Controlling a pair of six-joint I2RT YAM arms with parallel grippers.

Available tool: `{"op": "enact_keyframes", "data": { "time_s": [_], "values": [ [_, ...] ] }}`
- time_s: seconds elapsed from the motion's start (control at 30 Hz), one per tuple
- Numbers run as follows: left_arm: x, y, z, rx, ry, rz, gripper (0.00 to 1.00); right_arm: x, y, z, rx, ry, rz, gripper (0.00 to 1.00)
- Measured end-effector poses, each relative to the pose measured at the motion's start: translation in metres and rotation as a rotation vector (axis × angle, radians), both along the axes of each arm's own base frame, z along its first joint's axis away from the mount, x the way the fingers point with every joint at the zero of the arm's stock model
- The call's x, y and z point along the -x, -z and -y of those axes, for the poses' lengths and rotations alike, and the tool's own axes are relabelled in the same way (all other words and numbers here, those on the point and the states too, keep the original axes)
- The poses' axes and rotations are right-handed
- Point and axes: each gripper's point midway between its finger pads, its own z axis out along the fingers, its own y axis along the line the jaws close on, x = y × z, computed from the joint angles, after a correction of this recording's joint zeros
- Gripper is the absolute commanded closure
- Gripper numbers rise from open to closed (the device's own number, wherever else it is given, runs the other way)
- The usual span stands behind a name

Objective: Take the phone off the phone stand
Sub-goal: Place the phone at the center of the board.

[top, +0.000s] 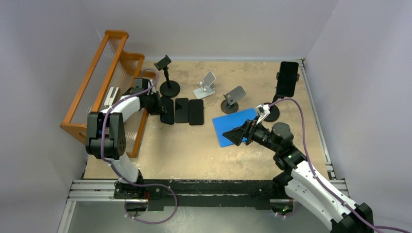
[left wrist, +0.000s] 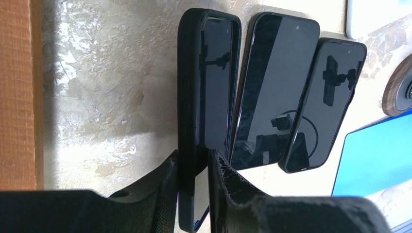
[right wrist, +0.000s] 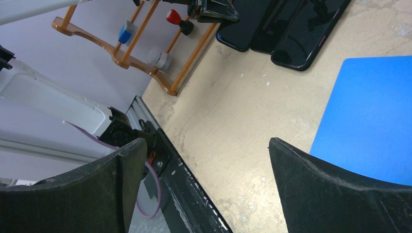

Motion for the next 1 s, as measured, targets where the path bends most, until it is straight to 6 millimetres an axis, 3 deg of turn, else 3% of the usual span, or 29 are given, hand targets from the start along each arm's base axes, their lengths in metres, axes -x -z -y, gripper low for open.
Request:
{"op": "enact_keyframes", "data": {
  "time_s": [1.0],
  "values": [
    [-0.0001, 0.0091, -0.0085, -0.049, -0.006, -0.013, 0.69, 0.0033, -0.0040, 0.0024, -0.007, 0.003, 0.013, 0.03]
  ]
}}
